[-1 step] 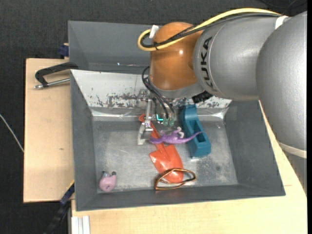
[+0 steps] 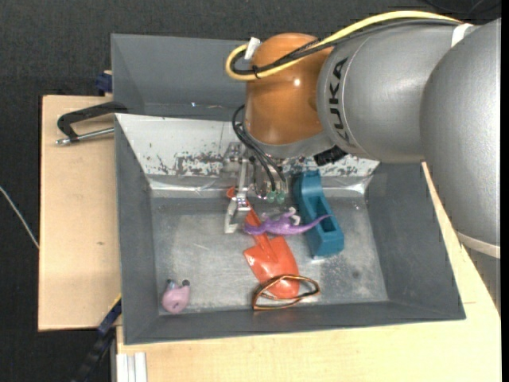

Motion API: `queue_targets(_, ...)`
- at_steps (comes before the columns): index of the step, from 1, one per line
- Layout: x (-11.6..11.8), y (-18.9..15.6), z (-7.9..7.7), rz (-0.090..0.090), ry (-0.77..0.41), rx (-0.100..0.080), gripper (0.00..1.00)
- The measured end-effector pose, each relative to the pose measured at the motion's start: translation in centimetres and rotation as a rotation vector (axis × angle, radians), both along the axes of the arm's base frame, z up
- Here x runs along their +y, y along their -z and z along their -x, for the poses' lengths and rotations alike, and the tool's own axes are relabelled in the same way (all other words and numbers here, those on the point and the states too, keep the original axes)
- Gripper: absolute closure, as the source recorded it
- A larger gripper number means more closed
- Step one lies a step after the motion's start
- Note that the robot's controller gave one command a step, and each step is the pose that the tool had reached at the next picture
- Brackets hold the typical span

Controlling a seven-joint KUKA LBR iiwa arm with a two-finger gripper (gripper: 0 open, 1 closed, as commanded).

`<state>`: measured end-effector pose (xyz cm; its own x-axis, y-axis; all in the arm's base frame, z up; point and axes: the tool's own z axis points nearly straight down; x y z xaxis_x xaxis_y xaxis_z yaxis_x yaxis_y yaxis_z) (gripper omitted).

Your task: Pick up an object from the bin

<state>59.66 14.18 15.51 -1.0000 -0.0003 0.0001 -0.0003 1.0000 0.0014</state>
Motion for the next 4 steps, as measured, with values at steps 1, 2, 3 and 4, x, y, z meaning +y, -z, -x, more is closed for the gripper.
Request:
queue_targets(1, -2.2, 3.9, -0.2, -0.001, -0.092, -0.005, 0.00)
queue_targets(2, -7.4, 6.2, 0.7, 0.000, -0.310, 0.000, 0.00)
queue_targets(3, -7.3, 7.6, 2.5, 0.000, -0.469, -0.021, 1.00)
queue_targets(4, -7.3, 7.6, 2.5, 0.000, -0.469, -0.021, 1.00)
